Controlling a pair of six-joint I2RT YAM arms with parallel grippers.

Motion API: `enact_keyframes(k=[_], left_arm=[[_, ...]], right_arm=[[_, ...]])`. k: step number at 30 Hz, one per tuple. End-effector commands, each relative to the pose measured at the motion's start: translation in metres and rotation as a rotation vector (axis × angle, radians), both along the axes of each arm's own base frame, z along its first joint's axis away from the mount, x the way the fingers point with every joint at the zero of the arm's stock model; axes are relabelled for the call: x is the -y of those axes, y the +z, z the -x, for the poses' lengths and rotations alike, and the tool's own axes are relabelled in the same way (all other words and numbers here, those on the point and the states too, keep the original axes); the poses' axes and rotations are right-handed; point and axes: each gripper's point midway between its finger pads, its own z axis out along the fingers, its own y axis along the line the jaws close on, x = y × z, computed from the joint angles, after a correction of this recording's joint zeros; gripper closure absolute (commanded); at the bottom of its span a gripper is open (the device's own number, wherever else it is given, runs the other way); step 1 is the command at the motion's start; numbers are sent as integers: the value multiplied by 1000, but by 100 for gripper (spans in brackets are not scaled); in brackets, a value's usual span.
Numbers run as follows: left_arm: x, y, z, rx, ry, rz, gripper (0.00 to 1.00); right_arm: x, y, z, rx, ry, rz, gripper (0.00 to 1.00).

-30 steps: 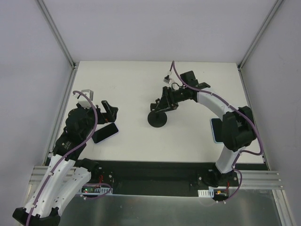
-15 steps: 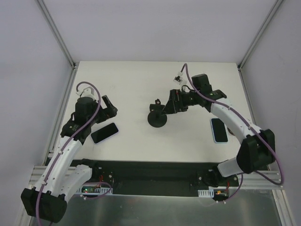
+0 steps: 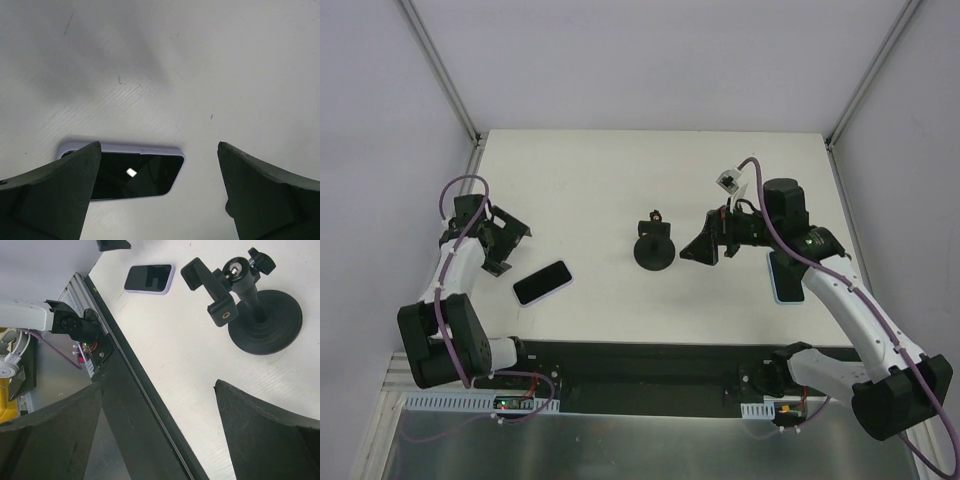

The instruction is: Place the phone on the phone stand

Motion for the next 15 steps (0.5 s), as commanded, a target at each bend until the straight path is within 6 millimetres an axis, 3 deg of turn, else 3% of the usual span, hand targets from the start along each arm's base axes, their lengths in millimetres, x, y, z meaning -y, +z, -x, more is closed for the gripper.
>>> enact_keyframes(k=[1,5,9,15], left_arm=[[-1,-7,-18,6,46,49,1],[2,-39,-6,-92,40,64,1],[10,-65,19,-183,58,105,1],[36,-79,50,-240,38,189,1]], right_arm=[[-3,21,5,131,24,-34,4],[-2,21,6,170,7,-13,4],[-2,24,9,186,16,-18,4],[-3,22,8,184,19,-13,4]])
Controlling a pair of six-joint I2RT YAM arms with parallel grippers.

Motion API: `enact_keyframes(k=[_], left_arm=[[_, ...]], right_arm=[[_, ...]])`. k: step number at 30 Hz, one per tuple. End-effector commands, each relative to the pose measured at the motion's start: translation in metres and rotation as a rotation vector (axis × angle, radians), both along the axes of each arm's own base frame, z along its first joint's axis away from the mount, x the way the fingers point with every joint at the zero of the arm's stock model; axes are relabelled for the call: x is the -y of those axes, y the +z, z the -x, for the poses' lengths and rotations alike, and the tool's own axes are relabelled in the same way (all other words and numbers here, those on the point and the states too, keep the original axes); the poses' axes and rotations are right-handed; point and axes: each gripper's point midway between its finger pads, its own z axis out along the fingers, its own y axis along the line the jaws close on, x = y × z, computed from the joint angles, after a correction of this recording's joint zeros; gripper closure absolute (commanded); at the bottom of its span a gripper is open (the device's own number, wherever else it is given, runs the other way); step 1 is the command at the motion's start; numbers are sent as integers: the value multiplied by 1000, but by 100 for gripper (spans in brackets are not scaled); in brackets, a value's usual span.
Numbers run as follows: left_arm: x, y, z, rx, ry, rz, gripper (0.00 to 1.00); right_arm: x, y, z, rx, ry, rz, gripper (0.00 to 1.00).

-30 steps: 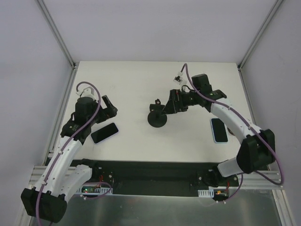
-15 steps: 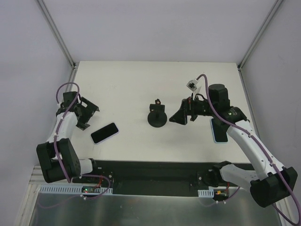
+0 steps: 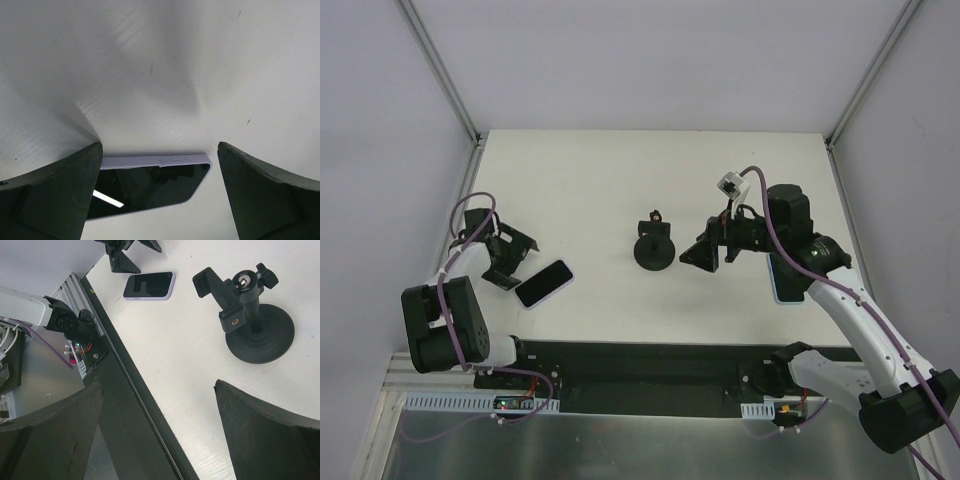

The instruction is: Place the phone on the phone stand

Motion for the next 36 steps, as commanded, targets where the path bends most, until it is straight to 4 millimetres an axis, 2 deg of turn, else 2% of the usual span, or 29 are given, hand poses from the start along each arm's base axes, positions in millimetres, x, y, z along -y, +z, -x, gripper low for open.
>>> enact_keyframes(k=[1,7,11,14,16,18,19,20,21,23,24,26,30,36], left_arm=[[28,-18,37,-98,-7,99,1],[78,0,52,-55,-136,120,1],[102,10,63,-26,-189,161,1],[107,23,63,25,-258,104,1],[98,35,56,86,-317,9,1],[100,46,51,127,-393,-48,1],[96,45,49,122,-438,-105,1],[103,43,56,92,-499,-133,1],[105,51,51,93,-525,-163,1],[99,39,60,-24,-601,-266,1],[108,46,57,-20,-660,-298,1],[107,40,57,-75,-745,-361,1],[114,36,57,-100,-905,-373,1],[114,16,65,-155,-1090,-374,1]], right_arm=[[-2,7,-5,61,7,-8,4],[-2,1,-9,53,-4,8,4],[-1,-2,-11,46,-12,17,4],[-2,-3,-12,42,-11,20,4],[-2,-4,-12,40,-13,22,4],[-2,-5,-12,36,-12,25,4],[-2,-7,-13,32,-14,27,4],[-2,-6,-13,33,-12,26,4],[-2,-7,-13,33,-12,27,4],[-2,-7,-13,34,-13,28,4],[-2,-8,-13,33,-12,29,4],[-2,-8,-13,35,-12,30,4],[-1,-7,-13,42,-12,29,4],[-3,-8,-10,34,2,25,4]])
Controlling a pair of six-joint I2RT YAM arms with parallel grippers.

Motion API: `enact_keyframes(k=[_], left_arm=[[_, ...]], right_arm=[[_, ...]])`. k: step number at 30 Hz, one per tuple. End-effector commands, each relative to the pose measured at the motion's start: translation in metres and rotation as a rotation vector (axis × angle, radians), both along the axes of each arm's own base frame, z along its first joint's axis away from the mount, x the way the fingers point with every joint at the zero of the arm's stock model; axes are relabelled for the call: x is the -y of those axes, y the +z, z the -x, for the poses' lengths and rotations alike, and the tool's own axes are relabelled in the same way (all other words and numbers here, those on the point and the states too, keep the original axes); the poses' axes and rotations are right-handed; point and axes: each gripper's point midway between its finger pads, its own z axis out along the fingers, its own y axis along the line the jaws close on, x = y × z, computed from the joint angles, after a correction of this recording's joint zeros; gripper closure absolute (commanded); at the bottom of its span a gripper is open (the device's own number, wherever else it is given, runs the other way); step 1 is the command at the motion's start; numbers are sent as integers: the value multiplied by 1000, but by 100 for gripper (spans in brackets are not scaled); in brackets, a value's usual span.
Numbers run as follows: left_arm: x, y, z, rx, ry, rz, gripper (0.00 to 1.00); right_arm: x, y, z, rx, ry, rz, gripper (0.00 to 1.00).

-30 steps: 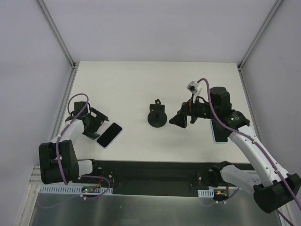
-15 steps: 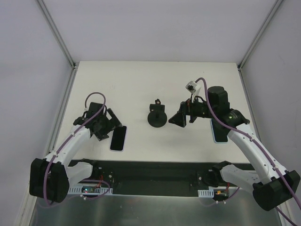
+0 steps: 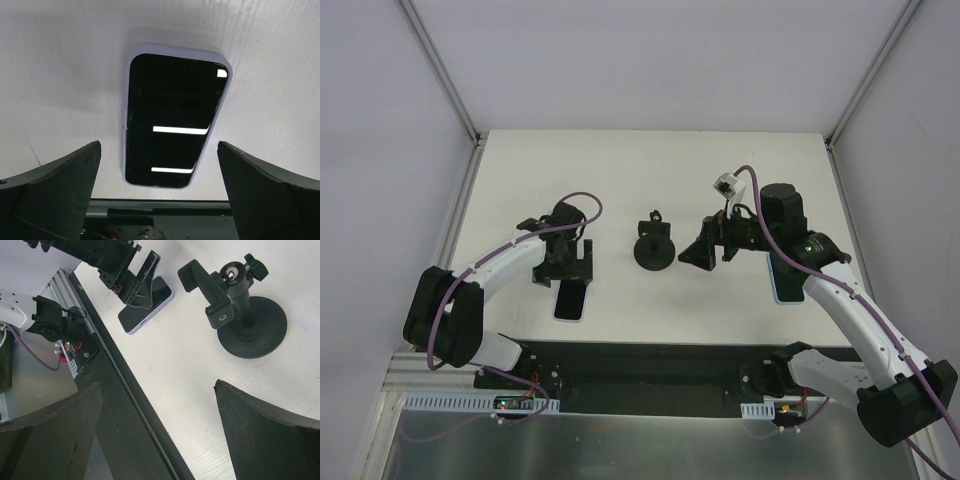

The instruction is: Place the phone on the phone stand

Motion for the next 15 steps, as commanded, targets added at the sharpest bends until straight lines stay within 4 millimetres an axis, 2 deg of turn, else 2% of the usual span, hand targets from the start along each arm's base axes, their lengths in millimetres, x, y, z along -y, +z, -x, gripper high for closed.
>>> enact_keyframes(k=[1,6,15], left_arm=[[-2,-5,6,-41,-191,-26,1],[14,-9,7,-82,-277,39,1],[15,-27,9,-167,-277,19,1]], right_arm=[[-4,7,-1,50,24,-16,4],[-5,8,-1,55,26,-16,4],[-4,8,-1,58,26,-14,4]])
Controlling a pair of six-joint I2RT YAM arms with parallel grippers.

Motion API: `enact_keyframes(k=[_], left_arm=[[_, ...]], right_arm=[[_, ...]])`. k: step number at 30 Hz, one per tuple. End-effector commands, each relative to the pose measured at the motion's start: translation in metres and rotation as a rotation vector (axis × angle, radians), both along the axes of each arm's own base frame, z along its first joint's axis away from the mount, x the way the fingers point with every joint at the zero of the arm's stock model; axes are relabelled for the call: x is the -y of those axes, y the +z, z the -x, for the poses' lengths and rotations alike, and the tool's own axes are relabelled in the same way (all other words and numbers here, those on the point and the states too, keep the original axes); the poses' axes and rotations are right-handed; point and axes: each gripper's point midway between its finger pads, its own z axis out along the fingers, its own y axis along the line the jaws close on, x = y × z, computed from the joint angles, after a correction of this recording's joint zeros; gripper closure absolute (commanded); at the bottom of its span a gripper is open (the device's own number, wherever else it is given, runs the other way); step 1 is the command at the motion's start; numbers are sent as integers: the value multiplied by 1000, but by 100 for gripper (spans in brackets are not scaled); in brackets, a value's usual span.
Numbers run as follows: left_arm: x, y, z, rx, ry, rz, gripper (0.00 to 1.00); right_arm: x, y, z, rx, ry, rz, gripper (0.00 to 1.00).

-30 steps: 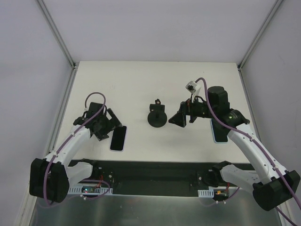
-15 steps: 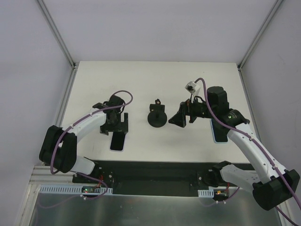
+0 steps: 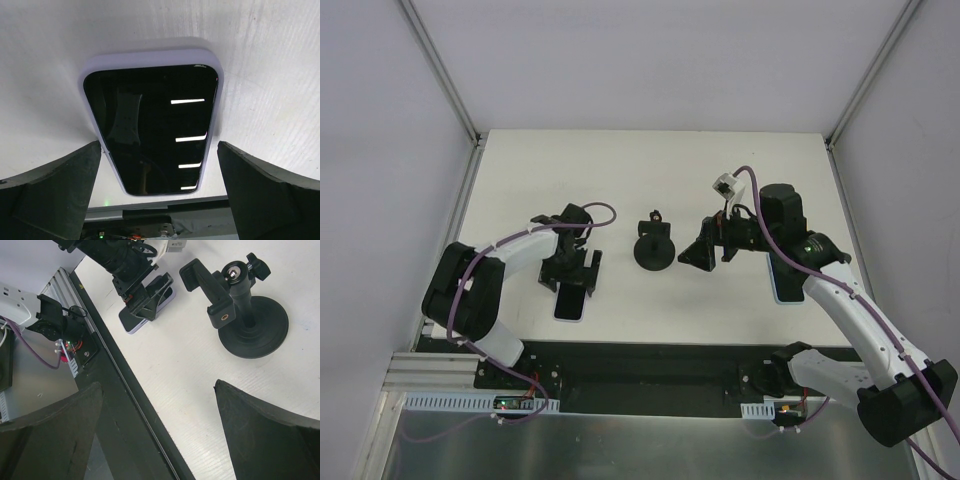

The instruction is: Place the phone on the phone stand

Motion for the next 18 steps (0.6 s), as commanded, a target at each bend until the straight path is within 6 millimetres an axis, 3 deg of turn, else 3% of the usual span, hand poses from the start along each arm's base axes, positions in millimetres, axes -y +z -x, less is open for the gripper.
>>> enact_keyframes(k=[1,9,18], left_arm=[[6,1,-4,-19,-43,6,1],[7,-12,0,-76,-31,-10,1],[0,-27,3,-119,-22,-67,21]], right_arm=[[-3,8,-3,57,18,-13,4],[-2,6,-6,49,-1,1,4],[0,3,-12,14,-47,24,4]])
